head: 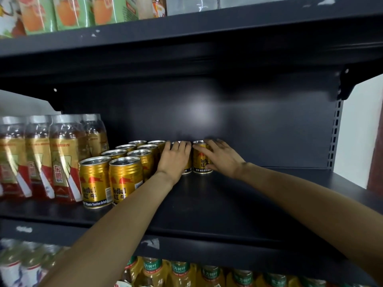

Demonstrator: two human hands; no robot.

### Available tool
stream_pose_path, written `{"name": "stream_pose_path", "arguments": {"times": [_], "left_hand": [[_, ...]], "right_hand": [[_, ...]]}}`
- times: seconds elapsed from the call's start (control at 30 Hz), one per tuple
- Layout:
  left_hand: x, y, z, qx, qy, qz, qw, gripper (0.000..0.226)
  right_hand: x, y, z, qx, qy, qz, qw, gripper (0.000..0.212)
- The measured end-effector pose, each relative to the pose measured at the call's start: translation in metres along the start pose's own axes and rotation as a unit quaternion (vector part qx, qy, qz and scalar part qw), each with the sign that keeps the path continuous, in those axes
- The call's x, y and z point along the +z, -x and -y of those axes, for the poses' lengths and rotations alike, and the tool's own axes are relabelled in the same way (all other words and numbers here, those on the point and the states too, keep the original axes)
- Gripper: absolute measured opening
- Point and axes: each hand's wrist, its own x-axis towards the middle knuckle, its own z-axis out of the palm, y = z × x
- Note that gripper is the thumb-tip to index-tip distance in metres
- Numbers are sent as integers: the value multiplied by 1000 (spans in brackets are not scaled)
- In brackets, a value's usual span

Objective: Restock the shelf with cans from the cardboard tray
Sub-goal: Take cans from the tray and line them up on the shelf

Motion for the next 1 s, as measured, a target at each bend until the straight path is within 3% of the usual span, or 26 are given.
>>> {"name": "stream_pose_path", "arguments": {"times": [0.27, 0.43, 0.5, 0.6, 0.7, 0.8, 0.9, 1.0], "left_hand": [[8, -3, 7, -60, -22, 37, 997, 74], [-14, 2, 2, -99, 83, 62, 990, 73], [-38, 9, 4, -95, 132, 43, 986, 62], [-79, 40, 11, -67, 220, -44, 972, 48], [-109, 85, 15, -51, 321, -157, 933, 34], [-124, 131, 11, -45, 412, -266, 870, 22], [-125, 175, -1, -49, 473, -361, 802, 18], [-112, 220, -21, -58, 497, -397, 769, 21]], "right_hand": [[1, -15, 17, 8, 18, 19, 1000, 76], [-16, 0, 14, 33, -29, 42, 998, 78], [-35, 16, 16, 48, -59, 19, 997, 71], [-70, 47, 27, 60, -94, -66, 992, 54], [-98, 81, 51, 60, -133, -195, 970, 33], [-121, 122, 91, 87, -194, -299, 930, 22], [-124, 163, 140, 117, -244, -365, 891, 19], [-108, 199, 189, 135, -289, -392, 863, 17]]}}
